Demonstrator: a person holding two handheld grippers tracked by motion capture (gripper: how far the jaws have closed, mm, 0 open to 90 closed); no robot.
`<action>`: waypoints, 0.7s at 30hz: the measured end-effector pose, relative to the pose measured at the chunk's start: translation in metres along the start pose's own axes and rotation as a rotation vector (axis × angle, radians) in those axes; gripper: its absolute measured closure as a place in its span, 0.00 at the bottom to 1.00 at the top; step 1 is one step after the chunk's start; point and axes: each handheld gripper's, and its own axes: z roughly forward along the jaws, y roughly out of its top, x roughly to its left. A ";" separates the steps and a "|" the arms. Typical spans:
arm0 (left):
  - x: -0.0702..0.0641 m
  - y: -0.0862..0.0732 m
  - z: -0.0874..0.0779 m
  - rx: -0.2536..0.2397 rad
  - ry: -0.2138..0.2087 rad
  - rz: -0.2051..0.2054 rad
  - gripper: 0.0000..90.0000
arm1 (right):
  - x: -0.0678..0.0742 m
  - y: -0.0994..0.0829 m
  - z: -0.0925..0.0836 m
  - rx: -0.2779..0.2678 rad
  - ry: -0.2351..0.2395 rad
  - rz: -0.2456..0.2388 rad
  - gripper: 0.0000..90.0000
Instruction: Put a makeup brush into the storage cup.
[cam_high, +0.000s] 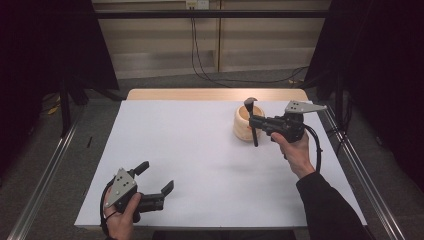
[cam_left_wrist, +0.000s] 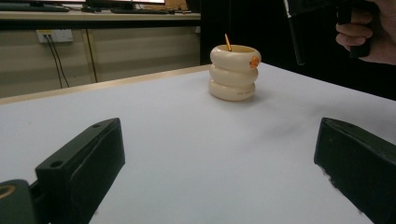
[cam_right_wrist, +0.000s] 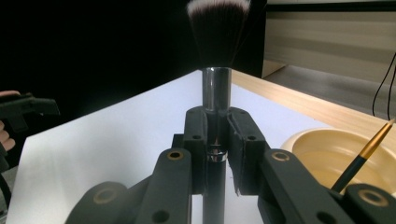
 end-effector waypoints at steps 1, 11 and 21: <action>0.000 0.000 0.000 0.001 -0.002 0.000 0.02 | -0.001 0.001 0.000 -0.005 0.002 0.005 0.87; 0.000 -0.001 0.001 0.005 0.003 -0.005 0.02 | -0.011 0.007 0.001 -0.022 -0.043 0.003 0.87; 0.000 0.000 0.000 0.006 -0.003 0.003 0.02 | -0.019 0.027 0.006 -0.025 -0.081 -0.010 0.87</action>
